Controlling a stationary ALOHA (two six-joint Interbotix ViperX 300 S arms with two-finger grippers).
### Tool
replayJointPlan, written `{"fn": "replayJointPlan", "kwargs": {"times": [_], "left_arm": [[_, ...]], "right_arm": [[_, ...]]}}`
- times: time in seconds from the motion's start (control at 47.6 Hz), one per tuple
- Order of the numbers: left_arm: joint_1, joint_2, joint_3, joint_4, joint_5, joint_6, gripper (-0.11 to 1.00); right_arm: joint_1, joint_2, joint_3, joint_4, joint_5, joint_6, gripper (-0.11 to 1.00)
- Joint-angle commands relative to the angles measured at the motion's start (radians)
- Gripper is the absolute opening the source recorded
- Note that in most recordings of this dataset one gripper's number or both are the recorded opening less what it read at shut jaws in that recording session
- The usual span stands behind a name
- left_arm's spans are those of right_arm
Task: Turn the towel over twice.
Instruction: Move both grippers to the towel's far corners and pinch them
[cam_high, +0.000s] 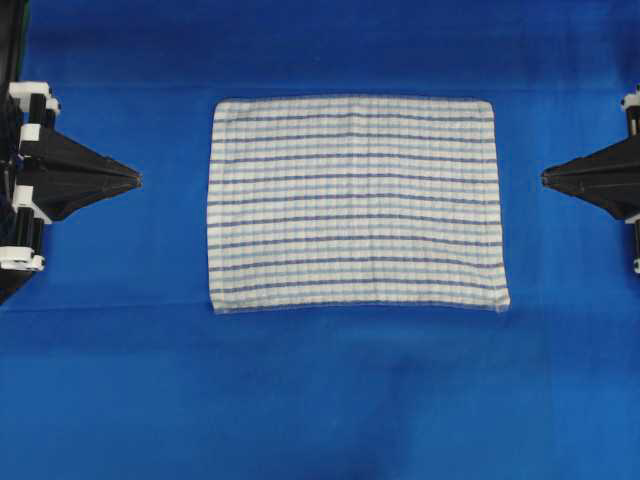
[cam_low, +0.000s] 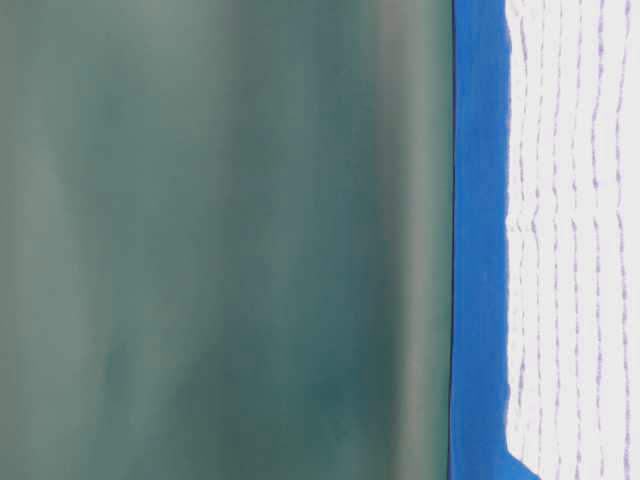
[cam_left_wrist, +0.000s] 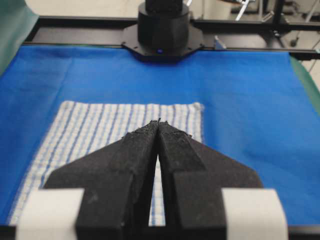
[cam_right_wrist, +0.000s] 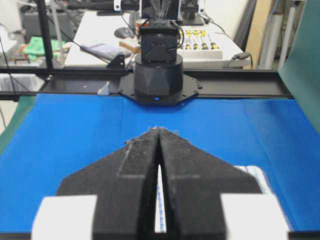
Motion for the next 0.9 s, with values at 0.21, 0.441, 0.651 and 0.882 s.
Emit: {"fn": "replayJointPlan", "kwargs": {"times": [0.21,0.441,0.651,0.882], "left_arm": [[0.069,0.029,-0.021,-0.009,-0.021,0.06,0.0],[0.189,0.15,-0.018,-0.009,-0.06,0.074,0.0],[0.298,0.311,-0.031,-0.009,-0.106,0.075,0.01],[0.376,0.523,-0.051,-0.009,-0.164,0.08,0.59]], "right_arm": [[-0.071,0.009,-0.046,0.0,0.052,0.002,0.0],[-0.239,0.061,-0.034,0.011,0.094,0.011,0.0],[-0.382,0.169,-0.023,0.012,0.094,0.018,0.0],[-0.494,0.365,-0.021,0.012,0.086,0.017,0.33]]}}
